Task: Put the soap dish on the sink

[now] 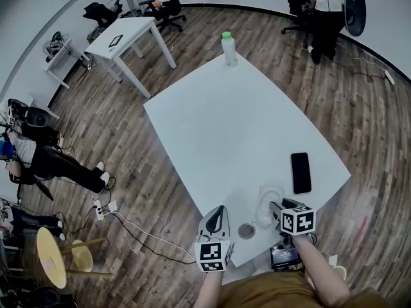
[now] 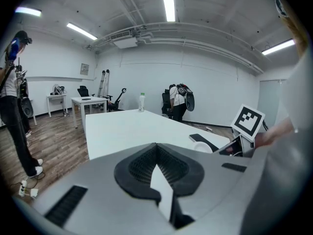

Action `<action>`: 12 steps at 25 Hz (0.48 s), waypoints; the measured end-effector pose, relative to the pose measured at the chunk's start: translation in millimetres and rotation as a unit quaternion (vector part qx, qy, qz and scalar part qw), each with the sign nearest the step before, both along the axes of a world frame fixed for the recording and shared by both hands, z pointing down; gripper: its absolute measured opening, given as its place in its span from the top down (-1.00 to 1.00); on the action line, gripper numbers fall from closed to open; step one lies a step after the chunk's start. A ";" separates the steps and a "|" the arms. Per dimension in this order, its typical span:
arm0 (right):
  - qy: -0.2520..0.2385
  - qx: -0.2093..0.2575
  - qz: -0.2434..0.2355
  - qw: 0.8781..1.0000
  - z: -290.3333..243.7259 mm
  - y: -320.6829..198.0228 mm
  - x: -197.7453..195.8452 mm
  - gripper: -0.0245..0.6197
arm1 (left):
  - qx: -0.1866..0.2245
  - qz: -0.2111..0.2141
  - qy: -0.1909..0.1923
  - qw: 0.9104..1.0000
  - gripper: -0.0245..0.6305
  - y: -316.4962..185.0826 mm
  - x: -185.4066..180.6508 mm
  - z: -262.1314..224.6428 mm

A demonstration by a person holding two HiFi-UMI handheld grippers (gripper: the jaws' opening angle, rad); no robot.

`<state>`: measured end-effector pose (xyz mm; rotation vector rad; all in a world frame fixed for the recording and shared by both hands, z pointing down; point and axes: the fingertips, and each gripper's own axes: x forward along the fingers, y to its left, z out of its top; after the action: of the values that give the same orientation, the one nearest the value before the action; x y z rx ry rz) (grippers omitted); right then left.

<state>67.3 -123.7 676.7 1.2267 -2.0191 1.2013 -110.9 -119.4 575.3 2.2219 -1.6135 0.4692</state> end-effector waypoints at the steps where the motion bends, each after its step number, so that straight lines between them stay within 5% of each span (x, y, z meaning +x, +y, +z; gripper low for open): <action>1: 0.002 0.003 0.002 1.000 -0.4 0.6 0.8 0.40 | 0.001 0.000 -0.001 1.000 0.90 0.5 -0.1 -0.8; 12: 0.054 0.030 -0.007 0.998 -2.5 7.9 15.5 0.40 | 0.009 -0.003 -0.005 1.000 0.90 6.5 -4.1 -5.4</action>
<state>82.8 -115.8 674.2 1.2743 -1.9935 1.0519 -115.0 -112.9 569.9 2.2313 -1.6351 0.4662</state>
